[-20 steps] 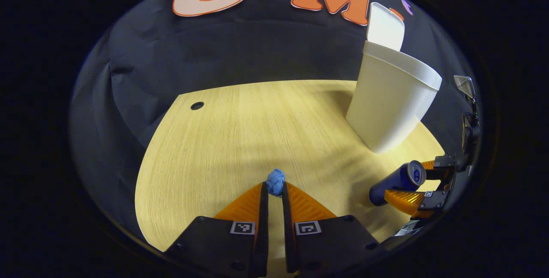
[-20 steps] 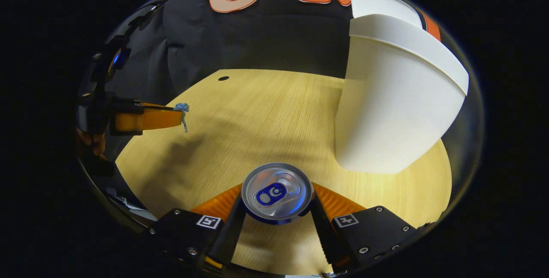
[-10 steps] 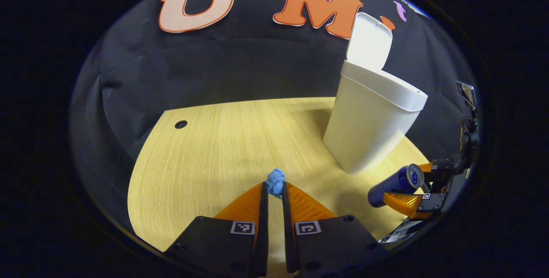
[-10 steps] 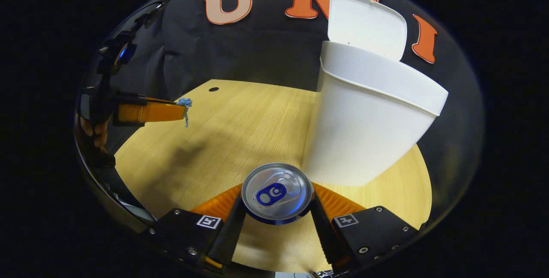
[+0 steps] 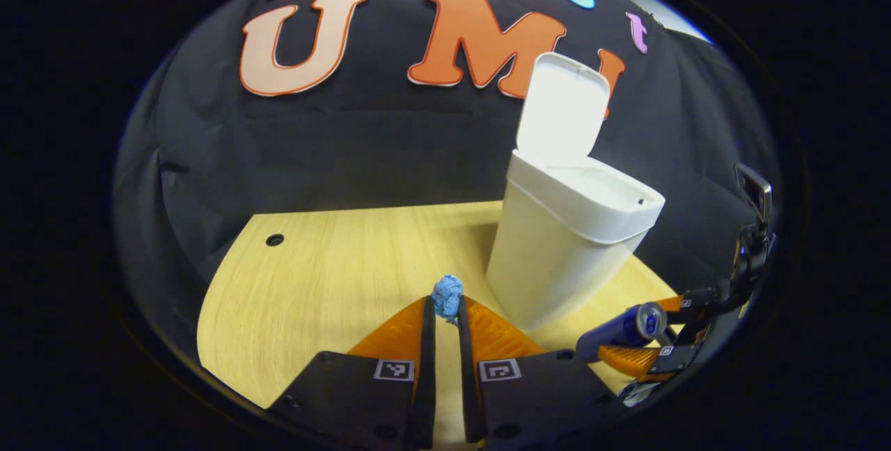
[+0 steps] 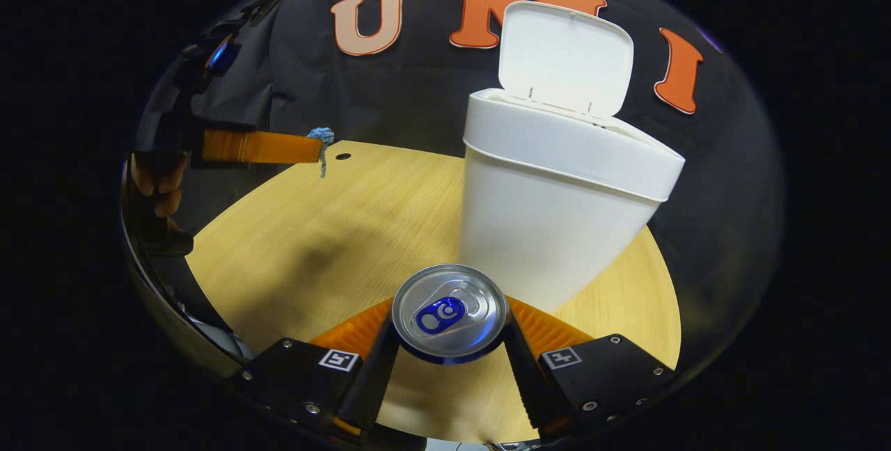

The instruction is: Press the lid of the desktop garbage bin to open it, pick up the crumpled paper on the desktop and throw it into the bin, then pick up the pop can on the desktop and drop it into the bin, and finally close the garbage bin lid.

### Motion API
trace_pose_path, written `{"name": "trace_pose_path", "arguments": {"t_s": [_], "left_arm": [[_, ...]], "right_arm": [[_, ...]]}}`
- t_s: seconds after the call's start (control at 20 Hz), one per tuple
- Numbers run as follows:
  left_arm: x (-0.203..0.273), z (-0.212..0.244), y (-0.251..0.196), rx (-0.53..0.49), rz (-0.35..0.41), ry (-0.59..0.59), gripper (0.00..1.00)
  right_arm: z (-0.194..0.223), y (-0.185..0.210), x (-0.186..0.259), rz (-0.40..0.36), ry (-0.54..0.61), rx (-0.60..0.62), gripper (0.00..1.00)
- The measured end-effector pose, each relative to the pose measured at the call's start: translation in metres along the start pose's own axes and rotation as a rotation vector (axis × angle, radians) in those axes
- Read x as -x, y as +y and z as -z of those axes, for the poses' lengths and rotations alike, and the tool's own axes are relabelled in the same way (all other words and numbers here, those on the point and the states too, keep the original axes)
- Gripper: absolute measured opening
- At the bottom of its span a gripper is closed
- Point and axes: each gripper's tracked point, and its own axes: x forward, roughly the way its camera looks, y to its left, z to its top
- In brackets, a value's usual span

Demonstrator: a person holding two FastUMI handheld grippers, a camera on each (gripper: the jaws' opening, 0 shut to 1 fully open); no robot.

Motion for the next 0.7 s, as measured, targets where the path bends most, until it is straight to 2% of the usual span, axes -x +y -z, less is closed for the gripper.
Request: {"name": "trace_pose_path", "arguments": {"t_s": [0.55,0.6,0.65,0.7], "left_arm": [[-0.006,-0.082,-0.086,-0.047,0.070,-0.163,0.20],[-0.007,-0.088,-0.092,-0.050,0.078,-0.175,0.19],[-0.009,-0.094,-0.097,-0.056,0.084,-0.187,0.20],[-0.012,-0.102,-0.103,-0.061,0.092,-0.198,0.19]], "right_arm": [[-0.003,-0.002,-0.004,0.042,-0.039,-0.047,0.81],[-0.003,-0.003,-0.004,0.049,-0.040,-0.052,0.75],[-0.003,-0.003,-0.004,0.054,-0.041,-0.057,0.81],[-0.003,-0.003,-0.004,0.059,-0.042,-0.064,0.80]]}}
